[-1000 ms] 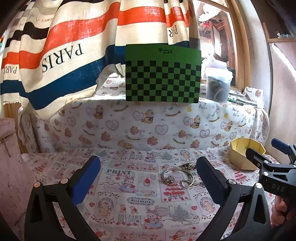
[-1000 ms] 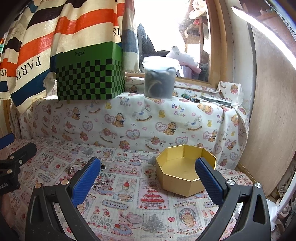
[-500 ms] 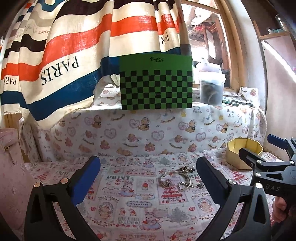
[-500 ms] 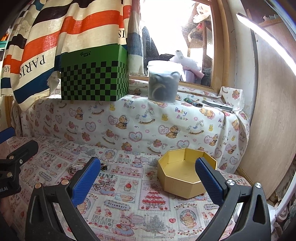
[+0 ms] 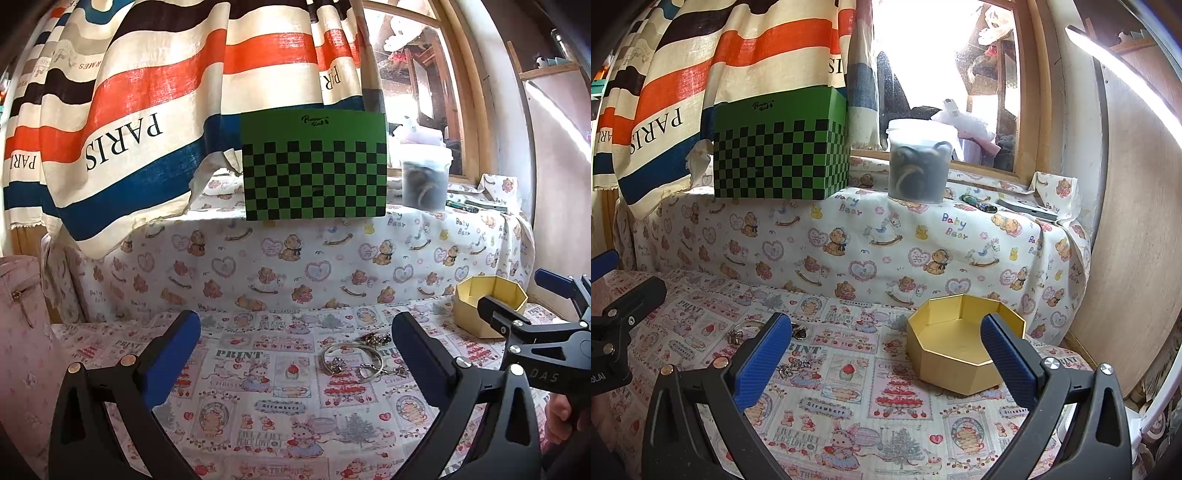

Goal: Organize jewelry

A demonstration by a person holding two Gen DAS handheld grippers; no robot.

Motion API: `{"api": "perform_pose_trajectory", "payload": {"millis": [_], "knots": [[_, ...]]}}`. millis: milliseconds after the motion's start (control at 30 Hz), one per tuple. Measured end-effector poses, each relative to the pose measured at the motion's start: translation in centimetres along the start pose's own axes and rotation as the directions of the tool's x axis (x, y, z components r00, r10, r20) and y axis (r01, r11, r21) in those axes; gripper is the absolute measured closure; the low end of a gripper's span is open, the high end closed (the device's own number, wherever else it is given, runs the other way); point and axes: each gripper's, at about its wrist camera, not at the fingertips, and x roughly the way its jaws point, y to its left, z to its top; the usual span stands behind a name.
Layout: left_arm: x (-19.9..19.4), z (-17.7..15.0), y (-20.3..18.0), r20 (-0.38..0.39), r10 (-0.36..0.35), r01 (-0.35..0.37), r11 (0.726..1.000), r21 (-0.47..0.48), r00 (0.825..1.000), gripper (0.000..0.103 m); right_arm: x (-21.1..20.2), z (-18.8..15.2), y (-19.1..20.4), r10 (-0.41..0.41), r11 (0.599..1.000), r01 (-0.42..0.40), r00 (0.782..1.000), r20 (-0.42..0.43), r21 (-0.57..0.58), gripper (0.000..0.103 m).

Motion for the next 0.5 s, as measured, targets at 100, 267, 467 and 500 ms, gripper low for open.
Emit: {"api": "perform_pose_trajectory", "payload": {"millis": [100, 267, 467, 500], "knots": [[-0.05, -0.07, -0.06, 0.0, 0.002, -0.002, 1.0, -0.005, 1.0, 0.0, 0.05, -0.05, -0.07, 0.001, 1.0, -0.001, 1.0, -0.005, 0.004, 0.0], [-0.04, -0.08, -0.04, 0.0, 0.002, -0.002, 1.0, -0.005, 1.0, 0.0, 0.08, -0.07, -0.35, -0.006, 1.0, 0.006, 1.0, -0.004, 0.016, 0.0], [-0.05, -0.14, -0.08, -0.002, 0.007, -0.007, 1.0, -0.003, 1.0, 0.0, 0.22, -0.06, -0.55, -0.003, 1.0, 0.004, 1.0, -0.012, 0.023, 0.0], [-0.04, -0.17, -0.1, -0.003, 0.009, -0.009, 1.0, -0.003, 1.0, 0.0, 0.24, -0.07, -0.62, -0.001, 1.0, 0.002, 1.0, -0.014, 0.025, 0.0]]}}
